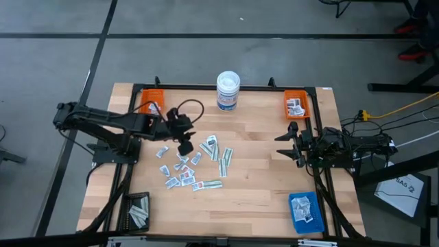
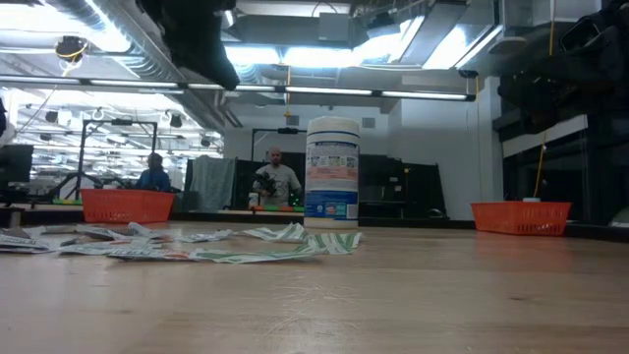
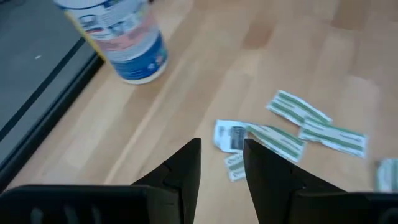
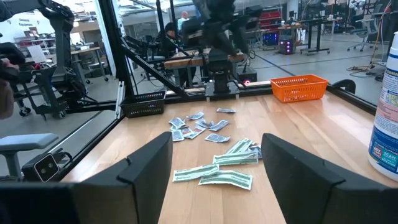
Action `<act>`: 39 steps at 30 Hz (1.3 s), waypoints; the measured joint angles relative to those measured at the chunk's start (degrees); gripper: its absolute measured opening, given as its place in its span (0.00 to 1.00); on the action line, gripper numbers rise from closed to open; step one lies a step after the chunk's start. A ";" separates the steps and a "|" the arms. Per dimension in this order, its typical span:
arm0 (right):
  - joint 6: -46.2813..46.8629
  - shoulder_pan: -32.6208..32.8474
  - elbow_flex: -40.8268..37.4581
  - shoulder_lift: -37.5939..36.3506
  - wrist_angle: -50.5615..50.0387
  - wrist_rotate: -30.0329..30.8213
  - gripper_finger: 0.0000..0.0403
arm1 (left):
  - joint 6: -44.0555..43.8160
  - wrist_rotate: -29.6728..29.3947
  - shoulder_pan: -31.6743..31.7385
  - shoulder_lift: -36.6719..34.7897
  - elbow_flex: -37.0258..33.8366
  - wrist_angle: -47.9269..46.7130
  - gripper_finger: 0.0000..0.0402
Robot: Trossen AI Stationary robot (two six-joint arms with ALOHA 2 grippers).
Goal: Pick & Place First Aid Supplies
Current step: Put the green bandage pack into the black bin
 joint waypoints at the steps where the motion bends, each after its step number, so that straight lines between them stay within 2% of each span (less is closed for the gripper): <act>1: 0.01 -0.01 -0.01 0.01 0.00 -0.01 0.61 | 0.00 0.13 -0.80 0.00 0.00 0.00 0.28; 9: -0.01 -0.02 0.00 0.01 0.00 0.00 0.61 | -0.49 0.44 -6.35 0.00 0.00 -0.02 0.28; 23: 0.00 -0.01 -0.01 0.00 -0.01 -0.01 0.61 | -7.14 0.92 -14.76 0.74 0.00 -0.11 0.28; 32: -0.01 -0.02 0.00 0.01 -0.02 -0.02 0.61 | -7.86 1.76 -18.93 9.35 0.00 8.73 0.28; 39: -0.01 0.00 0.00 -0.01 -0.02 -0.02 0.61 | -2.49 1.98 -21.10 17.45 0.00 18.59 0.27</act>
